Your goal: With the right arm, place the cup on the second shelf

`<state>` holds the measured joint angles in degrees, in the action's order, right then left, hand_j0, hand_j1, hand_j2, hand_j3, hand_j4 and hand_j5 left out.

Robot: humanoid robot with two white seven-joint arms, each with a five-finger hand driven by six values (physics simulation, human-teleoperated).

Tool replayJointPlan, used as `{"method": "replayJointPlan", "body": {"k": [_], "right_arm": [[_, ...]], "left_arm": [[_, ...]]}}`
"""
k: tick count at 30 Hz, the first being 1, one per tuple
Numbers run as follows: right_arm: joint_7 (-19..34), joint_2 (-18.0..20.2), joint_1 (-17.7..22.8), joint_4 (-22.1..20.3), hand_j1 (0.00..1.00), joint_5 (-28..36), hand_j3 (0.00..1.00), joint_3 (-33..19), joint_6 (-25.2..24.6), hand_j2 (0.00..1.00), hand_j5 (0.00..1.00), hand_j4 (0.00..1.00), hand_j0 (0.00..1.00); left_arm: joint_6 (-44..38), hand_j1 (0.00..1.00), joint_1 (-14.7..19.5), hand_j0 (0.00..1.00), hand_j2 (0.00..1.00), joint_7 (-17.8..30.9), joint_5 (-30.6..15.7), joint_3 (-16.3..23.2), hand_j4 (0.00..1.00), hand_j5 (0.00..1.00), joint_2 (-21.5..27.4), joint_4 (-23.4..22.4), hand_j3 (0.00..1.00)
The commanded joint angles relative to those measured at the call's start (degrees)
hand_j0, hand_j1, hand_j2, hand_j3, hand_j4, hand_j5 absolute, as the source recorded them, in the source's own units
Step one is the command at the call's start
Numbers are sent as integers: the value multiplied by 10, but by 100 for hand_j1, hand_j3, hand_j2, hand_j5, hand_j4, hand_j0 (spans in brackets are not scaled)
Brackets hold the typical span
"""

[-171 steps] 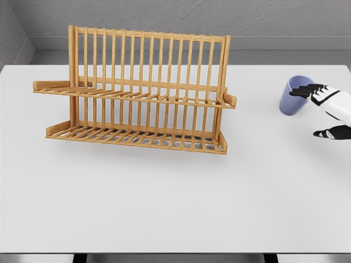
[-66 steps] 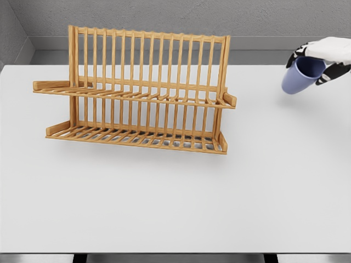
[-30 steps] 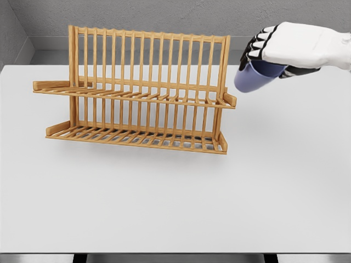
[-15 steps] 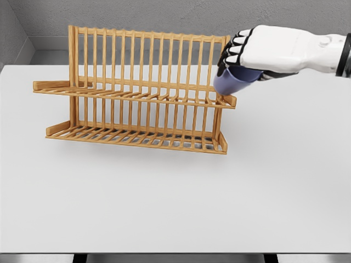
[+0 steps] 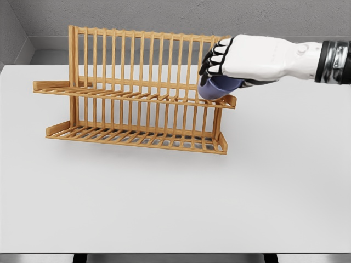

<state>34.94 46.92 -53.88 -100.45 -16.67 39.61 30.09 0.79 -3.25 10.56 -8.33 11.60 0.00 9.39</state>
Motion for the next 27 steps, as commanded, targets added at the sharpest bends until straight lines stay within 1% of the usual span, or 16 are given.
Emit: {"method": "replayJointPlan", "body": {"k": [1, 3, 4, 5, 6, 10, 12, 15, 19, 20, 21, 22, 23, 24, 26, 27], "right_arm": [[1, -2, 0, 0, 68, 1, 68, 9, -2, 68, 68, 68, 68], [1, -2, 1, 0, 69, 1, 69, 10, -2, 69, 69, 69, 69], [1, -2, 1, 0, 77, 1, 77, 12, -1, 77, 77, 77, 77], [1, -2, 1, 0, 81, 1, 81, 15, -1, 81, 81, 81, 81], [1, -2, 1, 0, 100, 1, 100, 15, -1, 100, 100, 100, 100], [1, 7, 0, 5, 100, 2, 100, -3, -8, 100, 100, 100, 100], [1, 9, 9, 7, 100, 2, 100, -73, -6, 100, 100, 100, 100], [1, 24, 32, 11, 100, 2, 100, -125, -3, 100, 100, 100, 100], [1, 29, 36, 14, 100, 1, 100, -134, -2, 100, 100, 100, 100], [1, 29, 40, 24, 100, 1, 100, -135, -2, 100, 100, 100, 100], [1, 32, 55, 44, 100, 1, 100, -147, -1, 100, 100, 100, 100], [1, 32, 84, 60, 100, 1, 100, -175, 0, 100, 100, 100, 100], [1, 33, 125, 75, 100, 1, 100, -204, -1, 100, 100, 100, 100], [1, 29, 155, 76, 100, 1, 100, -217, -2, 100, 100, 100, 100], [1, 13, 239, 78, 100, 1, 100, -293, -1, 100, 100, 100, 100], [1, -2, 262, 78, 100, 1, 100, -326, 0, 100, 100, 100, 100]], "left_arm": [[0, 100, 0, 100, 100, 1, 0, 0, 100, 100, 0, 0, 100], [1, 100, 0, 100, 100, 0, -1, 0, 100, 100, 0, 0, 100], [0, 100, 0, 100, 100, 1, 0, 0, 100, 100, 0, 0, 100], [0, 100, 0, 100, 100, 1, 0, 0, 100, 100, 0, 0, 100], [0, 100, 0, 100, 100, 0, 0, 0, 100, 100, 0, 0, 100], [0, 100, 0, 100, 100, 1, 0, 0, 100, 100, 0, 0, 100], [0, 100, 0, 100, 100, 0, 0, 0, 100, 100, 0, 0, 100], [0, 100, 0, 100, 100, 0, 0, 0, 100, 100, 0, 0, 100], [1, 100, 0, 100, 100, 0, -1, 0, 100, 100, 0, 0, 100], [1, 100, 0, 100, 100, 0, -1, 0, 100, 100, 0, -1, 100], [1, 100, 0, 100, 100, 1, 0, 0, 100, 100, 0, 0, 100], [0, 100, 0, 100, 100, 0, 0, 0, 100, 100, 0, 0, 100], [0, 100, 0, 100, 100, 0, -1, 0, 100, 100, 0, 0, 100], [0, 100, 0, 100, 100, 0, 0, 0, 100, 100, 0, 0, 100], [1, 100, 0, 100, 100, 0, 0, 0, 100, 100, 0, 0, 100], [0, 100, 0, 100, 100, 0, 0, 0, 100, 100, 0, 0, 100]]}}
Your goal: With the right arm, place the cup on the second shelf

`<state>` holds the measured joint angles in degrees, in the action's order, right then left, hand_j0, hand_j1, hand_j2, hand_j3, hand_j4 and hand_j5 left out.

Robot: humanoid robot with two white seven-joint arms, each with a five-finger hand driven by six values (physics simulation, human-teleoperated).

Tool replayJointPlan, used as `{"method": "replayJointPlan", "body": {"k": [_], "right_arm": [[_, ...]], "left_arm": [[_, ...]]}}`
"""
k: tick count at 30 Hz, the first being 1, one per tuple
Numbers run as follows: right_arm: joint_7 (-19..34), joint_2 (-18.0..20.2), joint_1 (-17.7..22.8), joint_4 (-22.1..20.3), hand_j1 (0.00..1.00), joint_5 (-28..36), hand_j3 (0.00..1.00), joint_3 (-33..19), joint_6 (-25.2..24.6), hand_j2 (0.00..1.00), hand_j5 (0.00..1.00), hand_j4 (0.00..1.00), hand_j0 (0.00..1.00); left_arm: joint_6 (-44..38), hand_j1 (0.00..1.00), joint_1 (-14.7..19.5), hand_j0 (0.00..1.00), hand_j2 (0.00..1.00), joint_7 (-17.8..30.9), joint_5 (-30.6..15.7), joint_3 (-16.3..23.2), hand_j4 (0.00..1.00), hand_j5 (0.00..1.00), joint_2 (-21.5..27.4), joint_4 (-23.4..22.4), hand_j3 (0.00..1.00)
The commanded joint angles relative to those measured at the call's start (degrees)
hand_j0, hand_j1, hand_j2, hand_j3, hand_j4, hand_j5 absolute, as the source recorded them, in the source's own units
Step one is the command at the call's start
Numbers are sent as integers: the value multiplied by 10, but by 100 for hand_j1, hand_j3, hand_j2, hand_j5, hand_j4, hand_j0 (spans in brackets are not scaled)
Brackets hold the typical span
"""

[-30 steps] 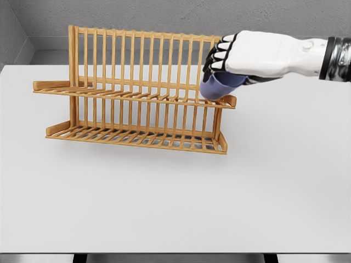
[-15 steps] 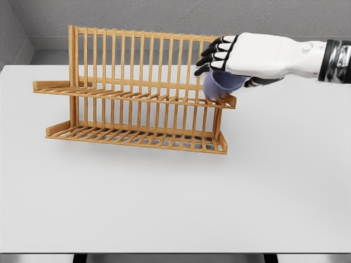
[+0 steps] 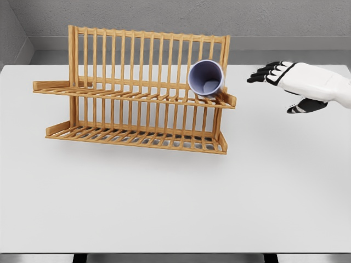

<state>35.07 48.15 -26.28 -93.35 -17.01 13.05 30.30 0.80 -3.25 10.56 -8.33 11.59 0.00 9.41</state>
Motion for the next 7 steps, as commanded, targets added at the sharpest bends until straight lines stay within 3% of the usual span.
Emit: {"method": "replayJointPlan", "body": {"k": [1, 7], "right_arm": [[-1, -29, 0, 11, 100, 5, 100, -94, 3, 100, 100, 100, 100], [-1, -42, 18, 11, 100, 4, 100, -111, 25, 100, 100, 100, 100]], "left_arm": [[0, 100, 0, 100, 100, 0, 0, 0, 100, 100, 0, 0, 100], [0, 100, -1, 100, 100, 3, 0, -1, 100, 100, 0, -1, 100]]}}
